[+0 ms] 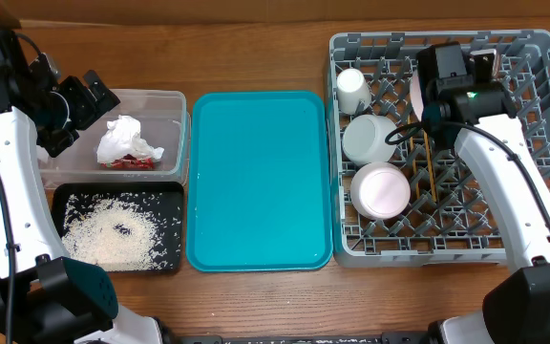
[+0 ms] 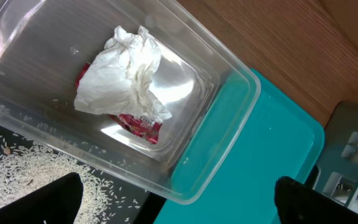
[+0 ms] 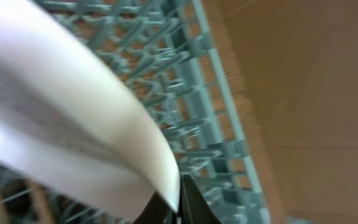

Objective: Sort waste into correct bins and load items into the dishwasher
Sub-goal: 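Lower the plate upright between the rack tines with the right gripper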

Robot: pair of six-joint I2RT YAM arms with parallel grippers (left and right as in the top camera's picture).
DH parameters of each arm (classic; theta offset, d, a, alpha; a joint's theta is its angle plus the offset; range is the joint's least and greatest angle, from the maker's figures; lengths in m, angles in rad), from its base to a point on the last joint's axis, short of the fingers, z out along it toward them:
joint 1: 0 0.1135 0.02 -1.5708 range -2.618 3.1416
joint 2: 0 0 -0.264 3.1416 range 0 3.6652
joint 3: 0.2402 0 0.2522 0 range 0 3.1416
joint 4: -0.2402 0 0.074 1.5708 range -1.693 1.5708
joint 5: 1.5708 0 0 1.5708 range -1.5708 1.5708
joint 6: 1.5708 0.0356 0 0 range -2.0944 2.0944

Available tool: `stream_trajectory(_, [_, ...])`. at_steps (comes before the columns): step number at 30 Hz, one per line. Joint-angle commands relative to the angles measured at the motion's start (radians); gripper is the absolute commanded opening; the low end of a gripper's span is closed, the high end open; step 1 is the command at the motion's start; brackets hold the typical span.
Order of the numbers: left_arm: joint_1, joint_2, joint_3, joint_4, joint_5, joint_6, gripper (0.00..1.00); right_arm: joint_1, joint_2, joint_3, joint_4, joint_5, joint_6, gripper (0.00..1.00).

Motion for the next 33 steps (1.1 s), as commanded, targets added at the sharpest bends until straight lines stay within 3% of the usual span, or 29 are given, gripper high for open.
stream_trajectory(1, [-0.003, -0.013, 0.018, 0.002, -0.005, -0.010, 1.00, 0.003, 0.002, -0.003, -0.008, -0.179, 0.093, 0.04])
stream_trajectory(15, [-0.003, -0.013, 0.018, 0.002, -0.005, -0.010, 1.00, 0.003, 0.002, -0.003, -0.122, -0.180, 0.494, 0.04])
stream_trajectory(23, [-0.003, -0.013, 0.018, 0.002, -0.005, -0.010, 1.00, 0.003, 0.002, -0.003, -0.106, -0.180, 0.532, 0.04])
stream_trajectory(33, [-0.003, -0.013, 0.018, 0.002, -0.005, -0.010, 1.00, 0.003, 0.003, -0.003, -0.139, -0.129, 0.731, 0.04])
